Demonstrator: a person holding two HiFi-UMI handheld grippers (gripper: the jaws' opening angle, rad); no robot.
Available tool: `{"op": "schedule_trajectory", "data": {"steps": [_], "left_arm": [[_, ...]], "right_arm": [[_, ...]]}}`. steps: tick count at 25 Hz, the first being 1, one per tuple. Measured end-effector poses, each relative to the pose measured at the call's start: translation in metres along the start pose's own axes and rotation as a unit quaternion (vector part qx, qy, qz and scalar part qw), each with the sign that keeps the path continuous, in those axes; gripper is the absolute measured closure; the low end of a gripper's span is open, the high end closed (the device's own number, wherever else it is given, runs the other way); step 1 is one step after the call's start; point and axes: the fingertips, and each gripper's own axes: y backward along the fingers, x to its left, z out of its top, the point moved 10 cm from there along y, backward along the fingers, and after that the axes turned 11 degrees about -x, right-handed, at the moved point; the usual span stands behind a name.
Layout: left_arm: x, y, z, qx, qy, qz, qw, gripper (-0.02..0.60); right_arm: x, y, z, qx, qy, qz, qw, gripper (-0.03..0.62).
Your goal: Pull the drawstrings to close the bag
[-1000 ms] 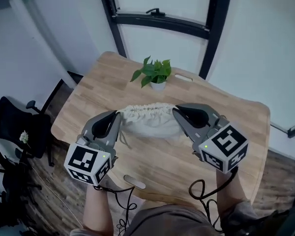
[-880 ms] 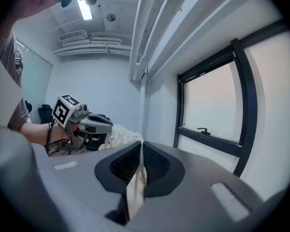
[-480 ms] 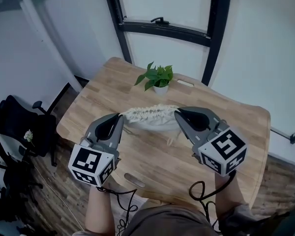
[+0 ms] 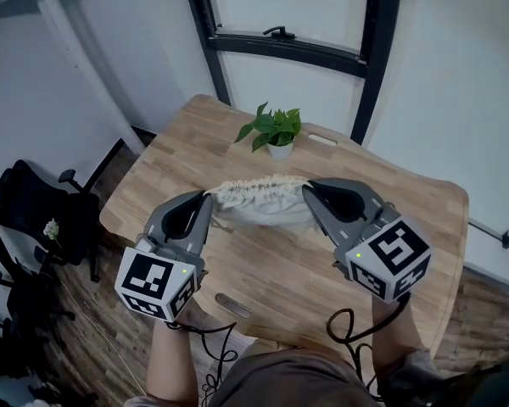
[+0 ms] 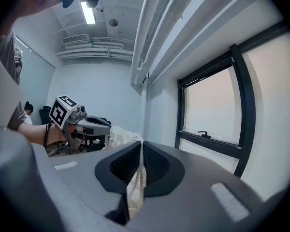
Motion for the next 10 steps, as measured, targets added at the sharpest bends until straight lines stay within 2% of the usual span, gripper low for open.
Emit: {"op": "schedule_trajectory", "data": {"steps": [10], "left_arm": [[0.0006,0.0012,0.0032,-0.003,-0.006,0.0,1.0,0.574]], "right_arm": [[0.0008,-0.0006,0.002,-0.007,0.003,0.0,1.0,0.557]]}}
